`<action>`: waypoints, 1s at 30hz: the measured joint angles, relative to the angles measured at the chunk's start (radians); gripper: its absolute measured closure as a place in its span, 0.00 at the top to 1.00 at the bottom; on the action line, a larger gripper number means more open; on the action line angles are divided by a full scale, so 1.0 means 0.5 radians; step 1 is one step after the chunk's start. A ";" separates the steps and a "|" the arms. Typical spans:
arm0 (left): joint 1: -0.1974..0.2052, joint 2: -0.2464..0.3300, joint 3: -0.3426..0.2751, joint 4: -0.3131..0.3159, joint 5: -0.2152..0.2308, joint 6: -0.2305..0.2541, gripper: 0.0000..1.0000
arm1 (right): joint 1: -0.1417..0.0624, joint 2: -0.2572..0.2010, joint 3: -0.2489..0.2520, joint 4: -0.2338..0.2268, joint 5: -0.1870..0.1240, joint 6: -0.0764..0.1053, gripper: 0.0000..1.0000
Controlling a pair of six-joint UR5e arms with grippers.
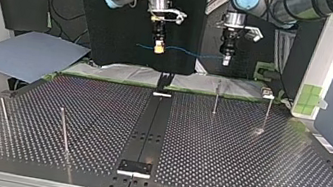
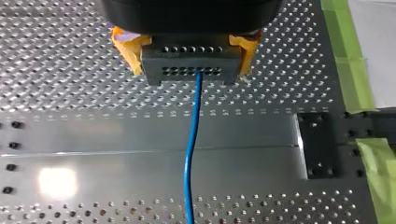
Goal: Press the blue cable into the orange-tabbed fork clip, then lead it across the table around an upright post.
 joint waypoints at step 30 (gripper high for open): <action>0.166 -0.507 0.170 0.125 0.028 0.004 0.00 | -0.086 0.117 -0.395 0.361 -0.323 0.000 0.00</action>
